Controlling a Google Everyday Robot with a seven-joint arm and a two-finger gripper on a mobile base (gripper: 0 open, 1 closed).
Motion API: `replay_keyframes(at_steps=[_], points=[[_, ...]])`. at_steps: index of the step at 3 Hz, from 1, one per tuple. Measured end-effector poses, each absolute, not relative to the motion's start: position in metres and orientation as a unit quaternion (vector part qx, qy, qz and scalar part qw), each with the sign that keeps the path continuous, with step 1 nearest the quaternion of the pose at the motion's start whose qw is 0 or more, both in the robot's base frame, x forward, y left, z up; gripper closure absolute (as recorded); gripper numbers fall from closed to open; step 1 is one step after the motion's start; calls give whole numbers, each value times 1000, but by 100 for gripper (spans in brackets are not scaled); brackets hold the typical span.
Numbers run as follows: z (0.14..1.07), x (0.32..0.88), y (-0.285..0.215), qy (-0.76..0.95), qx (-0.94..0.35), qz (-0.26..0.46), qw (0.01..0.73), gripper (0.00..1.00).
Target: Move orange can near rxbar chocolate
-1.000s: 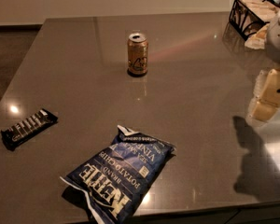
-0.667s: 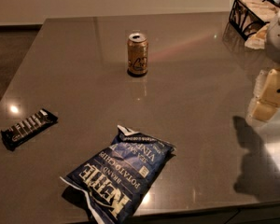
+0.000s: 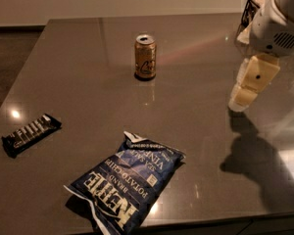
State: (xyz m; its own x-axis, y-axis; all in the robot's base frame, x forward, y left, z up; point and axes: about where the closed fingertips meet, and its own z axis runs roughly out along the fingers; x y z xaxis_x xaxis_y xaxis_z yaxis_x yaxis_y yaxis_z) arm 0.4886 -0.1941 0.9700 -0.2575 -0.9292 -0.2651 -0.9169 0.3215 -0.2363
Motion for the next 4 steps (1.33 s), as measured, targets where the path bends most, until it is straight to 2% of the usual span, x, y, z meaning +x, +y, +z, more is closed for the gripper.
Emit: replay_keyframes(at_steps=[3,4], points=[[958,620,-109,806,-506,31,305,0],[951,654,-83,807,-488,55,327,0]])
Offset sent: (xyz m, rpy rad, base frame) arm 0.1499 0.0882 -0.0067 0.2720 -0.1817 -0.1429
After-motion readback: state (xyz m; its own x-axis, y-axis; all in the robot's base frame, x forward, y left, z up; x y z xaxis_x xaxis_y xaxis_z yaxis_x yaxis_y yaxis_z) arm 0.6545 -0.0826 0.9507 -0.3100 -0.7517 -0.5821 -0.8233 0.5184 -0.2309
